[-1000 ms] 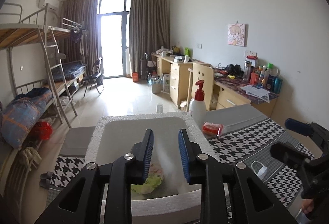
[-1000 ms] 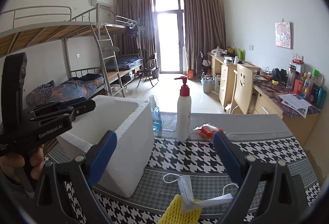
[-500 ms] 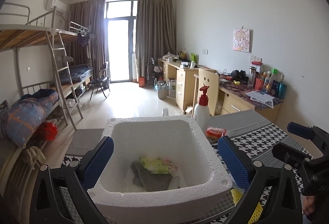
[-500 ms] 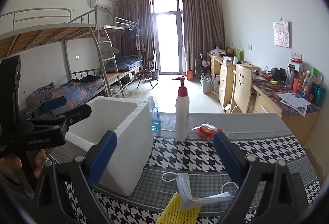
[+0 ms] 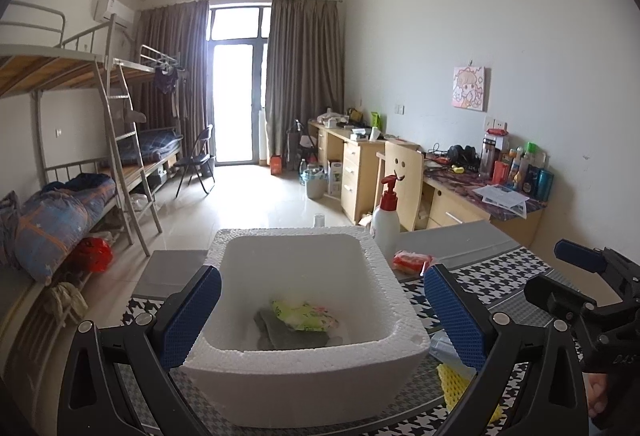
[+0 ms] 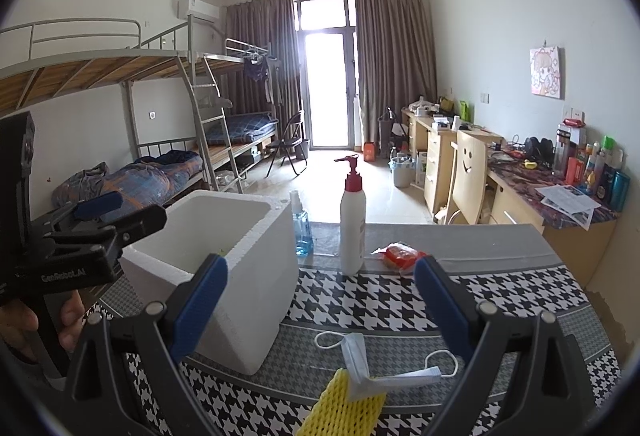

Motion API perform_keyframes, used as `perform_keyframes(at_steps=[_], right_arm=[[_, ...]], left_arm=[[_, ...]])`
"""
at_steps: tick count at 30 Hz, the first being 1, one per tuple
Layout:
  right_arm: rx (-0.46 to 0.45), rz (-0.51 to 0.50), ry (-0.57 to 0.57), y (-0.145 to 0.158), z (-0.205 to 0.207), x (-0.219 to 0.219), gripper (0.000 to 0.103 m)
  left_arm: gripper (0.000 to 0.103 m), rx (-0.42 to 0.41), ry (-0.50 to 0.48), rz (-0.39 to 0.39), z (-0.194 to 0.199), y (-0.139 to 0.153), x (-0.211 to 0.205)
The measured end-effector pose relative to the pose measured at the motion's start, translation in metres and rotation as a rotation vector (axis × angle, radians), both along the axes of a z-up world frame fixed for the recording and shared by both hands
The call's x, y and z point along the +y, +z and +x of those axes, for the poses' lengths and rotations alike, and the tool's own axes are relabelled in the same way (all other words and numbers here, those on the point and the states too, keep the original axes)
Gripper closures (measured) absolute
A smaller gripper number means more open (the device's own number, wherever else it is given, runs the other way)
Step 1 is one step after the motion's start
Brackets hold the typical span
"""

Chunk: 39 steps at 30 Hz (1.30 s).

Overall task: Organize soft objects
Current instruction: 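Withdraw both tools from the foam box back toward the table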

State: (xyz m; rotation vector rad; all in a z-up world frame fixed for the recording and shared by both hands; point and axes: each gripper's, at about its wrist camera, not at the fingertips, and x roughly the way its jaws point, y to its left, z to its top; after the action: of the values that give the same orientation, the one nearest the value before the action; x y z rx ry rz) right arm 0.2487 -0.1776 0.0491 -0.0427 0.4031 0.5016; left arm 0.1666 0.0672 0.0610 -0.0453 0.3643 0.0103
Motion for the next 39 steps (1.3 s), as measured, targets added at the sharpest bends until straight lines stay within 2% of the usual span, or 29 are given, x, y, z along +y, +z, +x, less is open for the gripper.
perform_keyframes(at_steps=[25,31,39], right_arm=[[-0.035,0.011,0.001,0.002,-0.031,-0.020,0.006],[-0.042,0.018,0.005,-0.001,-0.035,-0.028,0.006],[-0.041,0.046,0.029,-0.004,-0.039,-0.034,0.006]], left_arm=[[0.001,-0.037,-0.027,0.016,-0.042,0.005,-0.028],[0.001,-0.056,-0.014,0.033,-0.051,0.000,-0.036],[0.001,-0.059,-0.007,0.009,-0.064,-0.011,-0.042]])
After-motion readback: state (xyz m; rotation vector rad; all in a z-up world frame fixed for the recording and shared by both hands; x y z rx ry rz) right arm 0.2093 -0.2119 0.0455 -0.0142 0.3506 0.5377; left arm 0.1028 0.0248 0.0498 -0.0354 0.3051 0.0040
